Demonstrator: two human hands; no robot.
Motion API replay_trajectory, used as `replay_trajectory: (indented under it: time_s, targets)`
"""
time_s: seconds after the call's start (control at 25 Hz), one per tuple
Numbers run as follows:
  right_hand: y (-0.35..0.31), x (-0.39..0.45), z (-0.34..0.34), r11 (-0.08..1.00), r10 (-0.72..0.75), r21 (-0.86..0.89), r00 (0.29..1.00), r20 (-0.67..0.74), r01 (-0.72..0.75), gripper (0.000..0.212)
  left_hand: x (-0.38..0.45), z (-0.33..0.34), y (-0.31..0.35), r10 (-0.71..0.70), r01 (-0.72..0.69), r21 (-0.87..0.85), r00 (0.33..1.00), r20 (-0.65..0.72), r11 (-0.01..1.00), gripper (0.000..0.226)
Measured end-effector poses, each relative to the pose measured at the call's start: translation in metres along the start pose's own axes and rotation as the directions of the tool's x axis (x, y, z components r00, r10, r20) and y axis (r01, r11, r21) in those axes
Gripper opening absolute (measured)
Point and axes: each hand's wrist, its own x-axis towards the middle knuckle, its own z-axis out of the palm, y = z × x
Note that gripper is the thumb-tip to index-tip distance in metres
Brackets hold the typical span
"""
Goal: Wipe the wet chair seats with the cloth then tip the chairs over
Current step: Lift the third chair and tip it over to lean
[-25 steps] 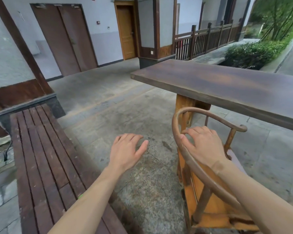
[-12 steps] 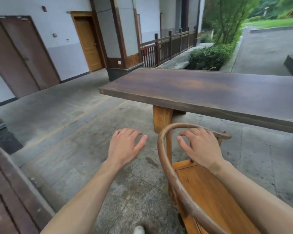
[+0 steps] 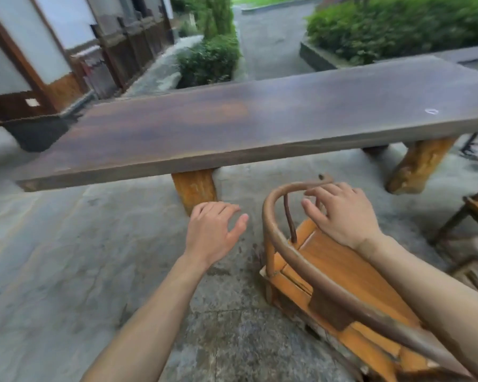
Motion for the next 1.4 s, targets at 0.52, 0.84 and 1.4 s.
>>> replay_trajectory:
  time_s: [0.52,0.84,1.4]
  targets:
    - [-0.011,-0.114,-0.047,0.813,0.529,-0.179,0.831,-0.172,-0.554,0.048,0.044,0.046,0.049,0.477,-0.441,-0.36,0.879,0.011,0.822,0.046]
    - [-0.021,-0.191,-0.043,0.741,0.597,-0.174,0.756,-0.269,-0.648,0.041,-0.001,0.07,0.072,0.569,-0.547,-0.484,0.814,-0.117,0.683,0.039]
    - [-0.026,-0.283,0.115,0.742,0.416,-0.386,0.828,-0.376,-0.548,0.032,-0.082,0.199,0.058,0.632,-0.852,-0.339,0.524,-0.571,0.399,0.03]
